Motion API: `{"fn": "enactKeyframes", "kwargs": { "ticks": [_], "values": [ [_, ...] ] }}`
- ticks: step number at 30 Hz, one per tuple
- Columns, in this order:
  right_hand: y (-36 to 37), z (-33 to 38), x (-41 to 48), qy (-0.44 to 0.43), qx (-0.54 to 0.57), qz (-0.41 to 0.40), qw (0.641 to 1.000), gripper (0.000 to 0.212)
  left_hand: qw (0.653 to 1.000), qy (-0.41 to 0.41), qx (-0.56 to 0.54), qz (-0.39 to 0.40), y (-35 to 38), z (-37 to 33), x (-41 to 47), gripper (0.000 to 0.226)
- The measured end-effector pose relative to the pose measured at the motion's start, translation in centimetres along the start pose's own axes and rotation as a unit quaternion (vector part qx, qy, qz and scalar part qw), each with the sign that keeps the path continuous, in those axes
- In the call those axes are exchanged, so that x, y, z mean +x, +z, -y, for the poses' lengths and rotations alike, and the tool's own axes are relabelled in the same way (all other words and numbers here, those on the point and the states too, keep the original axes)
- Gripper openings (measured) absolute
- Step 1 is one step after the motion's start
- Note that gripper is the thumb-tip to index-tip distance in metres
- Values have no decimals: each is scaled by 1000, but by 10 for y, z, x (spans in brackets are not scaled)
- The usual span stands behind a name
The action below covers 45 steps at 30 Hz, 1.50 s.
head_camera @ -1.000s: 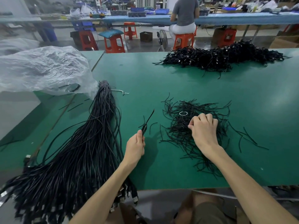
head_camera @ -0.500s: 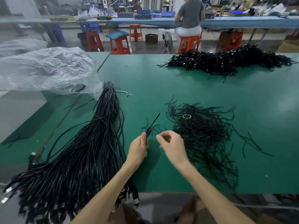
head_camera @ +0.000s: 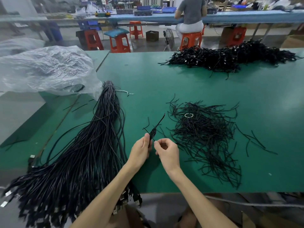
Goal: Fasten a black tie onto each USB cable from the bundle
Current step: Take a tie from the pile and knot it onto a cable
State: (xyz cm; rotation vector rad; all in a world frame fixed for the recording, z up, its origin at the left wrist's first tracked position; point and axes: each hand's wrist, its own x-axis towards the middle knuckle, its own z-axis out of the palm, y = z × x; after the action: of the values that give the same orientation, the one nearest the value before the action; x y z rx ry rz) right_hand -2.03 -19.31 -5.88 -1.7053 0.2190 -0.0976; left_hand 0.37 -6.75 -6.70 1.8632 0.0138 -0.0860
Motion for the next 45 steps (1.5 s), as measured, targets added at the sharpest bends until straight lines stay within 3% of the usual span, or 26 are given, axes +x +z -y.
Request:
{"fn": "enactKeyframes", "kwargs": {
  "ticks": [10,14,25,28,30,38,40,42,45],
  "values": [
    [-2,-5,-1,-28,16,27,999,12,1000,-3,26,-5,-1,-7,-4,56],
    [-13,0,6,-13,27,128,991,10,1000,-17,-8,1,-2,-12,-6,51],
    [-24,19,31,53,105,285,951,72,995,-35,-89,32,-7,-19,-12,47],
    [-19,21,29,55,148,336,929,56,994,-31,-99,31,-7,-20,-11,51],
    [-13,23,27,75,158,324,930,49,994,-28,-104,30,-8,-19,-11,46],
    [-27,28,30,25,0,311,950,23,991,-40,-126,19,-8,-18,-9,51],
    [-31,27,31,-13,-67,276,959,22,990,-54,-131,18,-9,-16,-8,58],
    [-31,25,31,-63,-125,241,960,16,990,-62,-129,12,-9,-16,-8,51],
    [-26,25,28,-92,-131,204,966,13,990,-63,-125,15,-10,-15,-7,45]
  ]
}}
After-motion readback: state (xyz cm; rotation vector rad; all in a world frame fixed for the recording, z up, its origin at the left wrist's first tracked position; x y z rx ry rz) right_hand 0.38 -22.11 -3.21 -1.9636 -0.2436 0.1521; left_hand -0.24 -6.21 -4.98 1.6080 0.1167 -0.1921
